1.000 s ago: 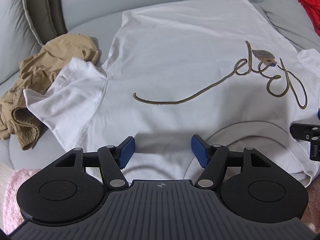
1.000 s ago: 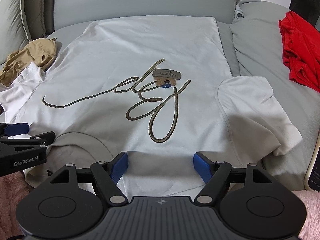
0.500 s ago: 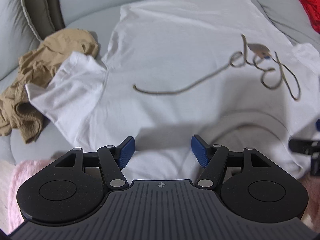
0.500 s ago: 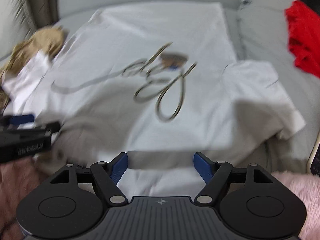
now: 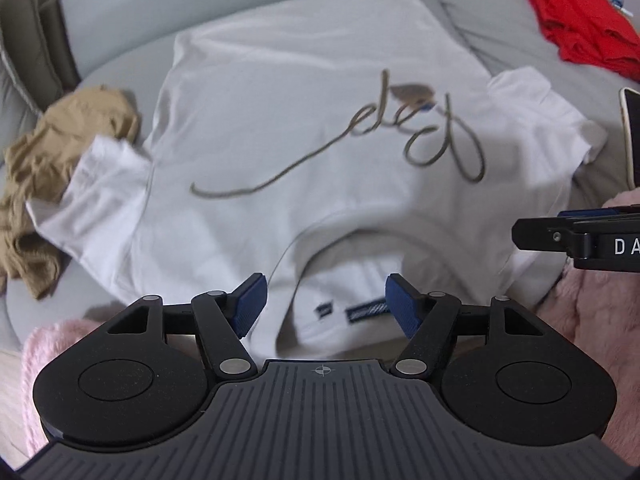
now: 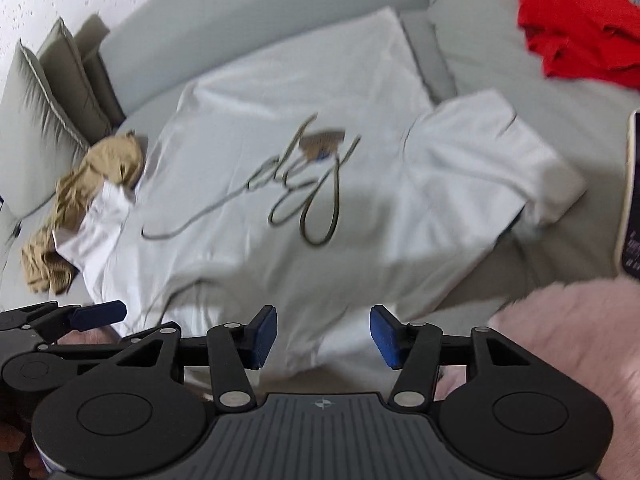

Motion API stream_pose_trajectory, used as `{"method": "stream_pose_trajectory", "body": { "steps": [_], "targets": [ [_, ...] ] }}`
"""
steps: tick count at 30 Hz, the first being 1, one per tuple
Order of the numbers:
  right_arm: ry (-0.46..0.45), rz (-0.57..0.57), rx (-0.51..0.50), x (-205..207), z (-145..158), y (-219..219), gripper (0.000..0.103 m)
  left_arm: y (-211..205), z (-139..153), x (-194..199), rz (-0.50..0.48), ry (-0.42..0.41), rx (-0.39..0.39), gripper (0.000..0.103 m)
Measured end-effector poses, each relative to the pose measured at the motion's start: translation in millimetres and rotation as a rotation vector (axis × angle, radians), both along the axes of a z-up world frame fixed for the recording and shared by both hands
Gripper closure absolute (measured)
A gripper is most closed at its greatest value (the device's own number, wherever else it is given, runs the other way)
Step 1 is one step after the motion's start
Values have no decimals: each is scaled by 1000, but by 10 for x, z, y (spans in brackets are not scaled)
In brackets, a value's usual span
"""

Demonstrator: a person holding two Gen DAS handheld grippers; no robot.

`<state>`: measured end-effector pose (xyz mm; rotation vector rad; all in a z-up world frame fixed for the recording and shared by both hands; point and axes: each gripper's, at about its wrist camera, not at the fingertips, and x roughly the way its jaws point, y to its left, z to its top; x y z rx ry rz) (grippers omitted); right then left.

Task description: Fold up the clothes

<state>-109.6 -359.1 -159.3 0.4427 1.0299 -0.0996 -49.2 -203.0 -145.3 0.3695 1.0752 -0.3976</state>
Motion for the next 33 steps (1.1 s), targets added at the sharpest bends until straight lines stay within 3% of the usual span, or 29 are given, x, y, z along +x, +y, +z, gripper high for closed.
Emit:
{"method": "stream_pose_trajectory", "body": {
  "steps": [3,15,21,25,33],
  "targets": [
    [-15,-35,-47,-20,46,-85,37,-69,54,7,19,-39,-7,32],
    [-26,-139,-53,-121,77,-514,35,-361,113,39,3,-57,37,32],
    [-49,-272,-52,-145,66,-914,35,-451,67,10,-40,-43,60,32],
    [-34,-445,-19,-117,-41,-1366,38,-486,20,13,-48,-36,80,32],
    [-1,-565,85,9,-249,-1683,45,-526,-24,50,-47,-34,110,32]
  ]
}}
